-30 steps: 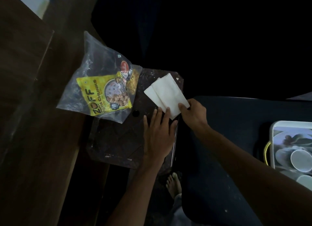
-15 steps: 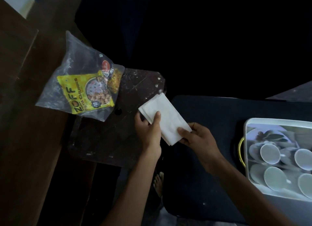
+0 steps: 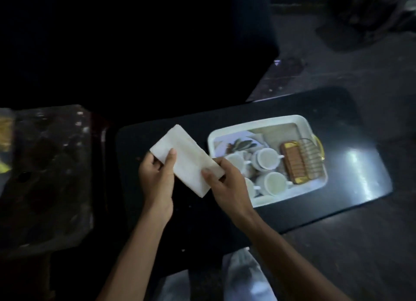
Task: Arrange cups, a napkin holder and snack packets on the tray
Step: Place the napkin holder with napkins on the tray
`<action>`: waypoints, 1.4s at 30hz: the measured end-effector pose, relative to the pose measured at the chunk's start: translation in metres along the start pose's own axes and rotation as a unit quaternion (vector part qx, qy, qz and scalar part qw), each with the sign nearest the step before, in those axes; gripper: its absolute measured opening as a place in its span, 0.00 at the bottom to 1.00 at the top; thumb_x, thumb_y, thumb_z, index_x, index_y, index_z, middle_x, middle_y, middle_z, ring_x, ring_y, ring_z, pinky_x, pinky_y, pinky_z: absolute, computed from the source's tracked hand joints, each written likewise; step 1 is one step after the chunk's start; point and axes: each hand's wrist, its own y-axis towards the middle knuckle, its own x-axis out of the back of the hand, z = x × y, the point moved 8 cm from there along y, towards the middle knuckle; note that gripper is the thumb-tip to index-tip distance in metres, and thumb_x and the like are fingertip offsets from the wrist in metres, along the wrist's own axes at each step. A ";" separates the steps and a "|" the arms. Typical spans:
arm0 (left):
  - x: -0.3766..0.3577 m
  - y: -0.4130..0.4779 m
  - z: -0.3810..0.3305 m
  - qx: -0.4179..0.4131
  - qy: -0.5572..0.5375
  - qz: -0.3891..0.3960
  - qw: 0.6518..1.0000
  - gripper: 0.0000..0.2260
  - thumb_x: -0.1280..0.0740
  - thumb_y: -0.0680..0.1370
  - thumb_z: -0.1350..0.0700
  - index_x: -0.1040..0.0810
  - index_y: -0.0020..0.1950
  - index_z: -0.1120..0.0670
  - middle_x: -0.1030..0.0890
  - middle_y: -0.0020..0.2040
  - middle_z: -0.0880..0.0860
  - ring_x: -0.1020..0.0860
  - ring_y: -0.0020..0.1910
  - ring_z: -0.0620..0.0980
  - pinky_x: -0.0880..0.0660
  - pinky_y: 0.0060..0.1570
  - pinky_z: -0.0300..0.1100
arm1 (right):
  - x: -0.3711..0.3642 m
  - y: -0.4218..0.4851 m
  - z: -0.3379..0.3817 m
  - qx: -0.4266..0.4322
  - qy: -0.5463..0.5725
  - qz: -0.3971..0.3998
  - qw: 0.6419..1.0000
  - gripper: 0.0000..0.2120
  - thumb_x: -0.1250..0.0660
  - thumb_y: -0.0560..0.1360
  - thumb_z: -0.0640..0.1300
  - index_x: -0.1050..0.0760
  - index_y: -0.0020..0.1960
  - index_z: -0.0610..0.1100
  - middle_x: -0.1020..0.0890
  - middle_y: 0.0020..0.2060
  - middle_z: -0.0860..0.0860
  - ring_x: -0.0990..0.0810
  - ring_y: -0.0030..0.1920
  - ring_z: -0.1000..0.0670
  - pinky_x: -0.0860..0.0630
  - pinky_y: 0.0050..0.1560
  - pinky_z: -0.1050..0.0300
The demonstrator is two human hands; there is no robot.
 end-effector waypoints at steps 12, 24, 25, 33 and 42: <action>-0.246 -0.058 -0.007 -0.266 0.366 0.260 0.853 0.09 0.26 0.75 0.57 0.18 0.55 0.54 0.15 0.44 0.50 0.16 0.45 0.51 0.18 0.49 0.49 | 0.234 -0.004 -0.060 0.032 -0.051 -0.215 0.975 0.06 0.30 0.77 0.46 0.24 0.50 0.56 0.20 0.42 0.65 0.21 0.43 0.65 0.27 0.37 0.73; -0.372 -0.070 0.051 -0.371 0.500 0.286 0.728 0.08 0.28 0.78 0.55 0.18 0.56 0.54 0.13 0.52 0.54 0.16 0.51 0.56 0.19 0.49 0.50 | 0.290 0.020 -0.121 0.036 -0.171 -0.258 0.950 0.07 0.31 0.77 0.37 0.22 0.55 0.41 0.20 0.50 0.48 0.27 0.47 0.58 0.23 0.45 0.62; -0.372 -0.066 0.056 -0.361 0.507 0.288 0.728 0.07 0.28 0.78 0.56 0.18 0.56 0.54 0.13 0.51 0.54 0.16 0.50 0.57 0.20 0.49 0.49 | 0.287 0.022 -0.124 0.036 -0.171 -0.253 0.952 0.08 0.31 0.77 0.38 0.21 0.55 0.41 0.20 0.51 0.48 0.26 0.47 0.57 0.22 0.46 0.58; -0.368 -0.041 0.086 -0.286 0.548 0.284 0.733 0.07 0.33 0.81 0.58 0.17 0.56 0.55 0.14 0.52 0.55 0.18 0.53 0.55 0.20 0.52 0.51 | 0.268 0.032 -0.139 0.038 -0.211 -0.190 0.958 0.10 0.29 0.76 0.40 0.22 0.57 0.41 0.17 0.52 0.44 0.18 0.49 0.45 0.18 0.45 0.44; -0.360 -0.026 0.093 -0.251 0.544 0.265 0.756 0.08 0.33 0.81 0.58 0.18 0.57 0.53 0.15 0.53 0.54 0.19 0.55 0.55 0.21 0.50 0.51 | 0.255 0.039 -0.134 0.039 -0.246 -0.164 0.954 0.09 0.31 0.78 0.43 0.22 0.56 0.40 0.17 0.51 0.43 0.18 0.48 0.43 0.19 0.44 0.42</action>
